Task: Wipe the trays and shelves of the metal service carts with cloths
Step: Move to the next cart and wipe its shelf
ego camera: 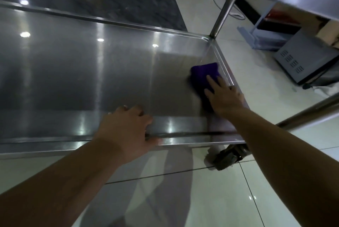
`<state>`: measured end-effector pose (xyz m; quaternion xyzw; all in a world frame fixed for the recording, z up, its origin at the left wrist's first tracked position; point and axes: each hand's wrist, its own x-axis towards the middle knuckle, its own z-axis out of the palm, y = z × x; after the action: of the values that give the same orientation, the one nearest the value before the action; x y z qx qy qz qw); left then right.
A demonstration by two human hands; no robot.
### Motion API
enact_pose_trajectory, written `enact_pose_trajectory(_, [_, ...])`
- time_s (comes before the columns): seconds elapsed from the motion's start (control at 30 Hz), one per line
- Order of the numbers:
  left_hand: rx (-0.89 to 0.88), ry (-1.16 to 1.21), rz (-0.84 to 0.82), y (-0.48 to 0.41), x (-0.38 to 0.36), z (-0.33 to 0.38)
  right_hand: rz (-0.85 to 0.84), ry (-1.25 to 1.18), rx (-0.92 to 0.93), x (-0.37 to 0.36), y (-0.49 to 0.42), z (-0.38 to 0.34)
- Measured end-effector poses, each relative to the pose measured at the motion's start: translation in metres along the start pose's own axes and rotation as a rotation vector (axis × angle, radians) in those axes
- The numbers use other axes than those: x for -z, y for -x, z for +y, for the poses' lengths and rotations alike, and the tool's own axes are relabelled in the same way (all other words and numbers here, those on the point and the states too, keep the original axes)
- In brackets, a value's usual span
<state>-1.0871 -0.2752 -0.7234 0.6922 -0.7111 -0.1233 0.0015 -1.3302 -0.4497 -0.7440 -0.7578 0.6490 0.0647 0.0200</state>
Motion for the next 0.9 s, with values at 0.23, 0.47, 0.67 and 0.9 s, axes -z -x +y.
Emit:
enact_pose_trajectory(0.23, [0.018,-0.055,0.010,-0.001,0.002,0.004,-0.025,-0.159,-0.078,0.003,-0.006,-0.056])
enact_pose_trajectory(0.47, [-0.070,0.005,0.030,0.014,0.001,-0.020,0.016,-0.025,0.249,-0.014,0.063,-0.017])
enact_pose_trajectory(0.67, [-0.052,-0.052,0.070,0.035,0.002,-0.054,-0.031,-0.126,-0.269,-0.006,0.106,-0.011])
enact_pose_trajectory(0.9, [-0.021,-0.139,0.081,0.064,-0.001,-0.075,0.022,-0.102,0.241,-0.002,0.164,-0.121])
